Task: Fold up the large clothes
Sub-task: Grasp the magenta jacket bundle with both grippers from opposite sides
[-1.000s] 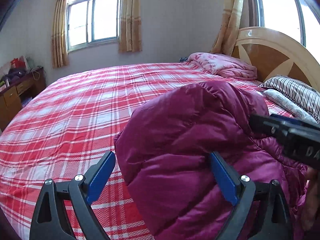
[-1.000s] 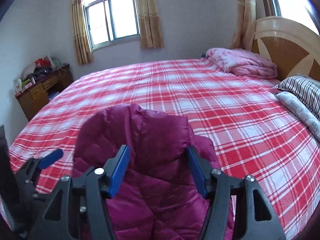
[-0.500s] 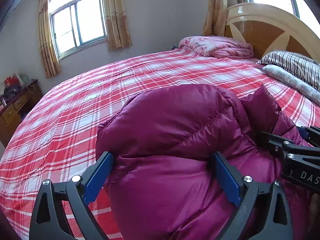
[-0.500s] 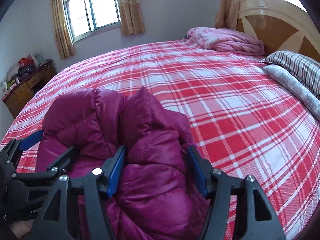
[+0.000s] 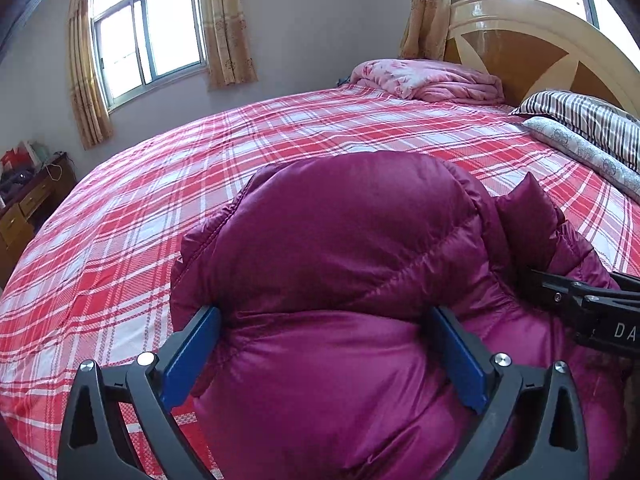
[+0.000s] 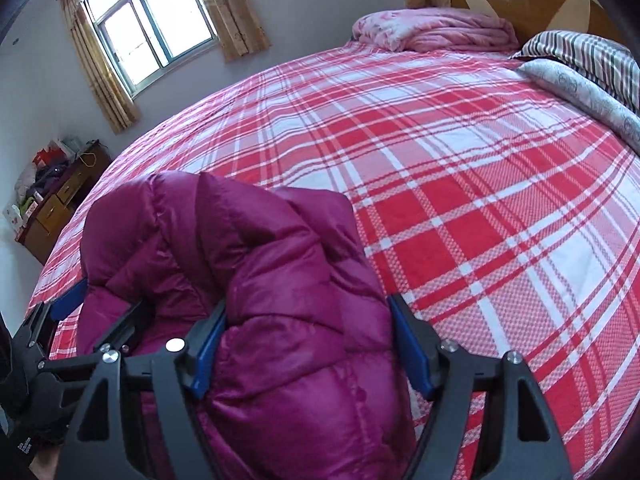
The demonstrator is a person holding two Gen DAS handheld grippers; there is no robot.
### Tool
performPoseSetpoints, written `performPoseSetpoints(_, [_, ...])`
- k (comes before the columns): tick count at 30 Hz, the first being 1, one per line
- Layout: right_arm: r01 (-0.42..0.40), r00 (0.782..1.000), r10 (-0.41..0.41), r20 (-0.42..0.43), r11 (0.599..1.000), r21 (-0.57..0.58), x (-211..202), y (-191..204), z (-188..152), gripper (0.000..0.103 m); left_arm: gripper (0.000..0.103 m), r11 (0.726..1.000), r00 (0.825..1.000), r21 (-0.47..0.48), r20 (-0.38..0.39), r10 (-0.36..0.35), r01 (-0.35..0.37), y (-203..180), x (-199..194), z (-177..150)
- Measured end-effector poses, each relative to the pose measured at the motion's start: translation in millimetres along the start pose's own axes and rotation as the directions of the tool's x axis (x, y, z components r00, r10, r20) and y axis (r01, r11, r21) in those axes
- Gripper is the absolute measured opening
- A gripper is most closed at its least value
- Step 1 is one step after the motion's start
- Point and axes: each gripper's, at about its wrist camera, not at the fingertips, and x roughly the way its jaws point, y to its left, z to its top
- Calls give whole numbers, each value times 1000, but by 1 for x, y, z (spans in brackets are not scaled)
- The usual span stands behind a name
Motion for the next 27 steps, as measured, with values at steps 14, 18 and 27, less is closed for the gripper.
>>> performPoseSetpoints(14, [12,999,-12,-52,1000,-3,10,-2,-1,75,102,1000,1000,9,-11,-4,4,-3,4,-3])
performPoseSetpoints(18, [20,998,-21,-56,1000,-10,12,-1,0,75,102,1000,1000,11,-12,0,0,-3,5,-3])
performPoseSetpoints(27, [-27,997,27,-74,1000,6,11,-6,2,76,102,999,998,-2,-37,-41,41,4,5,-1])
